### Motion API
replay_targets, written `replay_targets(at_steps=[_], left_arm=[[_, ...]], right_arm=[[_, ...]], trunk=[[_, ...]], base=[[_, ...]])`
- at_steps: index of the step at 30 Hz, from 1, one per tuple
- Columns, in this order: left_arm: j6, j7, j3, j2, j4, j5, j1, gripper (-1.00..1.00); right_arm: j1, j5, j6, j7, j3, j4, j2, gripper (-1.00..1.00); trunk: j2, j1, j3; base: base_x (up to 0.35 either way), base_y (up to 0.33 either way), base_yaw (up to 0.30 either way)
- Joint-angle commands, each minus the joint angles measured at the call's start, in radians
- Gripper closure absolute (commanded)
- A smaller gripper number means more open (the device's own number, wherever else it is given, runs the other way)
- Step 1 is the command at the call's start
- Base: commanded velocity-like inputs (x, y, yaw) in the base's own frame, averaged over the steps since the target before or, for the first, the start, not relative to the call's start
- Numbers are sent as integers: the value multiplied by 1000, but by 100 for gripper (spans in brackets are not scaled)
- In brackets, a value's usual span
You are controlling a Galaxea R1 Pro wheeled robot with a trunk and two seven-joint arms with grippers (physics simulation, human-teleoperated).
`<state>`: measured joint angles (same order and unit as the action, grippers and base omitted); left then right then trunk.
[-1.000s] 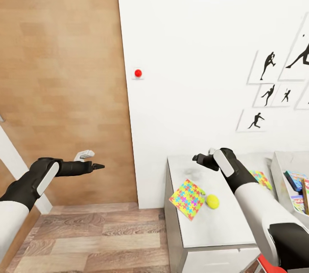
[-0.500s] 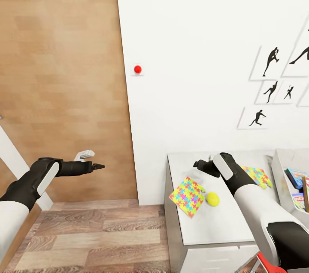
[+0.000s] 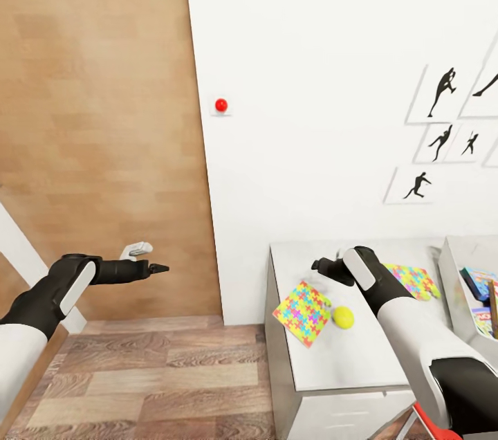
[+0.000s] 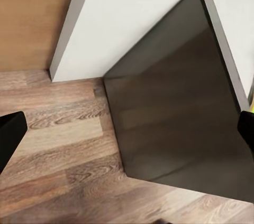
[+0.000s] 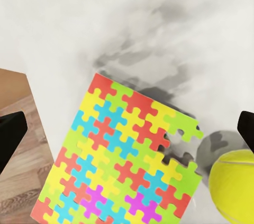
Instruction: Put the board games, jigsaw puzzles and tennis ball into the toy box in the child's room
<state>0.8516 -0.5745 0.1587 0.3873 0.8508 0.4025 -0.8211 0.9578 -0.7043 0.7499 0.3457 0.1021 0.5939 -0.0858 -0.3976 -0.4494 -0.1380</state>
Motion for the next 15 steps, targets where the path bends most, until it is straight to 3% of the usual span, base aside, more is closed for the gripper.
replay_targets(at_steps=[1, 15], left_arm=[[4, -1, 2, 1, 1, 2, -1, -100], [4, -1, 2, 1, 1, 2, -1, -100]], right_arm=[[1, -11, 2, 9, 7, 1, -1, -100], [3, 10, 2, 5, 6, 2, 1, -100]], trunk=[[-2, -1, -4], [-2, -1, -27]], base=[[0, 0, 0], [27, 10, 0]])
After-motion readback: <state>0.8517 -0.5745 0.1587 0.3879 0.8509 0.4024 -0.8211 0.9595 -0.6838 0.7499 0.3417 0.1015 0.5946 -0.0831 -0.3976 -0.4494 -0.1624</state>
